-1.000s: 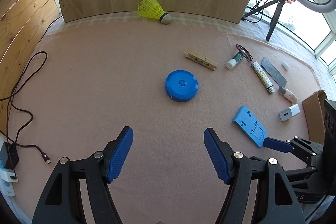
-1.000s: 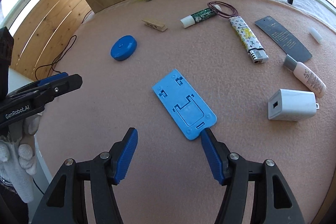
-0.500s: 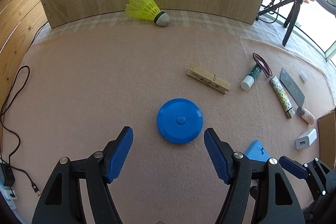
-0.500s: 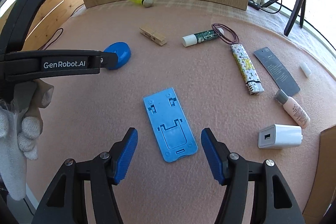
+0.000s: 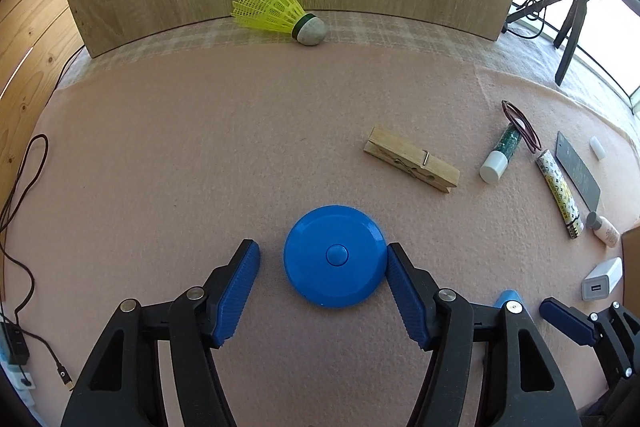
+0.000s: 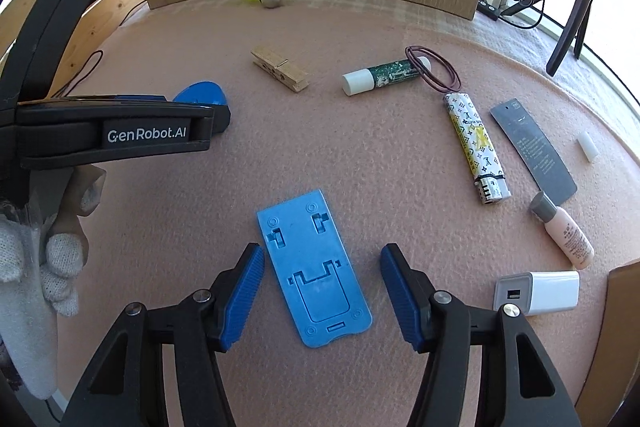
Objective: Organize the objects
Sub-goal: 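Grasp the blue phone stand with the right tool while the left tool grasps the blue tape measure, then carry the phone stand and tape measure into the box with both tools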
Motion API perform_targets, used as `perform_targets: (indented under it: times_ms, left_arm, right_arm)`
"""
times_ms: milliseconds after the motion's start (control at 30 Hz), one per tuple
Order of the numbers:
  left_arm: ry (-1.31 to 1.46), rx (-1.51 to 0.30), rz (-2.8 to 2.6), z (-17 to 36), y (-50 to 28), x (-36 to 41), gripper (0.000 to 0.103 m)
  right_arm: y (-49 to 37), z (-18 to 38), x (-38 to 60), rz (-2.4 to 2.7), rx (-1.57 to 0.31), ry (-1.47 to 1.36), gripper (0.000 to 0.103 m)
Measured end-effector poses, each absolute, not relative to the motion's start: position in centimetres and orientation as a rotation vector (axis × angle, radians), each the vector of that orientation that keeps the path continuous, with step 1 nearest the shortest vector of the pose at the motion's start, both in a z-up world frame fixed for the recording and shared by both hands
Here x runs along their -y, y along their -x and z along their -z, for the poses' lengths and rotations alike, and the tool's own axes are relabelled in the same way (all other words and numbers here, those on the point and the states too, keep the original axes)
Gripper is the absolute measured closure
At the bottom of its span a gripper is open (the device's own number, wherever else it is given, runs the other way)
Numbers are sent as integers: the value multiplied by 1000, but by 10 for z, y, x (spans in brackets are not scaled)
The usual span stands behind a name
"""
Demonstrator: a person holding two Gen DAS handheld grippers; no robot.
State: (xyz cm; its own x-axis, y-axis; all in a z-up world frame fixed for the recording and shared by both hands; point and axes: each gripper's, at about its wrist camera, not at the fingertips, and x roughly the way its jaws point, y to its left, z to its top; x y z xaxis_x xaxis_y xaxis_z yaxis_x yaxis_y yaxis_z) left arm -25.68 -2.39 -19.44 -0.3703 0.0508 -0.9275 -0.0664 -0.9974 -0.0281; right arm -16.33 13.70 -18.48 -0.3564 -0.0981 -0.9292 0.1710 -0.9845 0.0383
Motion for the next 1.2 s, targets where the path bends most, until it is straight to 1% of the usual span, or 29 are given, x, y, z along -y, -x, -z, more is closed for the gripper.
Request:
perform_targets:
  times_ms: [67, 100, 300, 500, 700, 800, 1033, 1200]
  left_arm:
    - [1710, -27, -2546, 195, 258, 25, 46]
    - [1707, -29, -2546, 194, 258, 25, 48]
    - [1693, -4, -2535, 193, 248, 28, 49]
    - [1674, -13, -2547, 192, 215, 29, 49]
    - [1673, 14, -2555, 191, 174, 24, 49]
    - [1670, 8, -2541, 187, 158, 18, 49]
    - [1581, -13, -2541, 158, 133, -10, 49]
    - [1497, -36, -2518, 134, 123, -48, 49]
  right_arm:
    - [164, 184, -137, 2453, -98, -1680, 58]
    - [164, 184, -137, 2452, -98, -1681, 64]
    - [161, 182, -139, 2442, -63, -1686, 68]
    - [143, 182, -144, 2452, -34, -1669, 68]
    - [120, 178, -161, 2471, 61, -1660, 69]
    - [107, 169, -169, 2495, 74, -1633, 69]
    - [78, 137, -197, 2572, 128, -1548, 69]
    - [59, 112, -229, 2644, 148, -1494, 69]
